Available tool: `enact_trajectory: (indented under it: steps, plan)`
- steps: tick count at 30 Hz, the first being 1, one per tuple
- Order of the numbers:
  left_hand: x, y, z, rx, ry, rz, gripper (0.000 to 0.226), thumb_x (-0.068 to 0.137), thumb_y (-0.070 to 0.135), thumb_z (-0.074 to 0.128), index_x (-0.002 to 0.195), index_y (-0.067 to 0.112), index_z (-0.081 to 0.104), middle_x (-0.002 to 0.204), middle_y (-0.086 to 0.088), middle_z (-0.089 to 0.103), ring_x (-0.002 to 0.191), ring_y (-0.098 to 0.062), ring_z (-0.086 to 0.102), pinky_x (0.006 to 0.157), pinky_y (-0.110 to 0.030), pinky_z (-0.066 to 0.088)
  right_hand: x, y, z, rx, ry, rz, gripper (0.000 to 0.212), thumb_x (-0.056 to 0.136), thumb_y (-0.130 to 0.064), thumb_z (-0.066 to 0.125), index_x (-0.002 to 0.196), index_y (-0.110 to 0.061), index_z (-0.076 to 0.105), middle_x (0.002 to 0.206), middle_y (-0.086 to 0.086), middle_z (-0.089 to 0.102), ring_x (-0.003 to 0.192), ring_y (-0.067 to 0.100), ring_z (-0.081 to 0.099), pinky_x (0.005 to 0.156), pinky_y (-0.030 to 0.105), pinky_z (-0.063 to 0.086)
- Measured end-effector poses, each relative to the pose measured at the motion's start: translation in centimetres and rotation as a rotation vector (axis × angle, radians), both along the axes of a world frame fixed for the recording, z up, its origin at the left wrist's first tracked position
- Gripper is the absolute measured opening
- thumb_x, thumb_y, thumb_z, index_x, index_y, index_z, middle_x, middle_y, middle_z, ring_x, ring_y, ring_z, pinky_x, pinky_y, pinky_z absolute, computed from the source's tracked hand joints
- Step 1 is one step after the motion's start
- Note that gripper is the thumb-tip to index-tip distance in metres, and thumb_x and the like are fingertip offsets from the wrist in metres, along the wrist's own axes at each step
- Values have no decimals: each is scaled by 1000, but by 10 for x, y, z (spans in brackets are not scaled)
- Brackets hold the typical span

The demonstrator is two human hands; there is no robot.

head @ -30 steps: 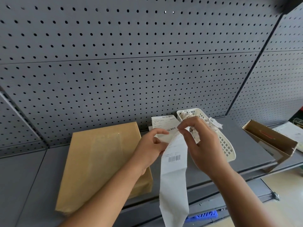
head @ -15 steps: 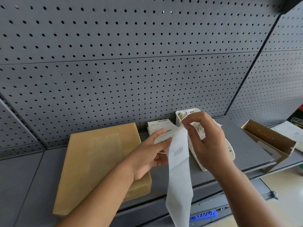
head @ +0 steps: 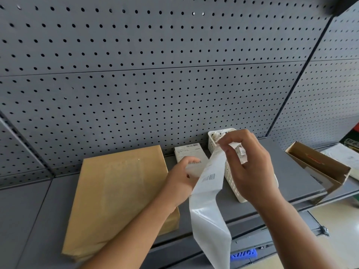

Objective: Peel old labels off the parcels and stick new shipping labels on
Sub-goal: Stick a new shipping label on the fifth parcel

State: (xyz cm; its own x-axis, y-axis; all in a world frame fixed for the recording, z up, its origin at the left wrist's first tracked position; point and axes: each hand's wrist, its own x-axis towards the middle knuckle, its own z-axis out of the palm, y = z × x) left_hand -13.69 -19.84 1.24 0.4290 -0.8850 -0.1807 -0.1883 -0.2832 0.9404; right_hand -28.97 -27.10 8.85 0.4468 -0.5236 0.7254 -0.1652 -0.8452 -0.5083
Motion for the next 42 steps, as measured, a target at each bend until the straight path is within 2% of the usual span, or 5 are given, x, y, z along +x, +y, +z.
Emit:
enact_trajectory:
  steps: [14, 19, 28, 32, 42]
  plan:
    - [-13, 2, -7, 260, -490, -250, 44, 95, 33, 68, 136, 24, 55, 124, 0, 63, 103, -21, 61, 79, -25, 46, -6, 9, 34, -33, -68, 22, 13, 93, 2, 58, 99, -9, 62, 98, -3, 63, 98, 22, 61, 82, 26, 47]
    - [5, 6, 13, 124, -618, -132, 37, 98, 34, 64, 133, 31, 57, 97, 2, 70, 71, -15, 65, 71, -33, 55, 0, 9, 28, -12, -40, 47, 12, 94, -2, 55, 99, -9, 62, 98, -4, 63, 98, 20, 61, 84, 28, 47]
    - [66, 49, 45, -364, -261, 396, 22, 103, 38, 52, 110, 27, 70, 98, 15, 72, 91, 5, 63, 85, -29, 55, 17, 12, 26, 30, 9, 111, 12, 95, -4, 57, 99, -14, 62, 96, -9, 63, 98, 11, 60, 84, 17, 43]
    - [54, 74, 70, -460, -234, 168, 37, 96, 56, 57, 117, 29, 70, 111, 19, 70, 108, 0, 62, 88, -12, 44, 32, 19, 26, 35, 32, 148, 13, 95, -3, 58, 98, -15, 62, 95, -10, 63, 97, 5, 59, 82, 11, 40]
    - [48, 104, 69, -469, -228, 198, 5, 93, 24, 72, 94, 26, 77, 91, 12, 75, 83, -14, 69, 74, -34, 57, 71, 41, 27, -20, 73, 285, 17, 95, 0, 60, 105, -13, 65, 101, -9, 64, 91, 1, 58, 73, 9, 38]
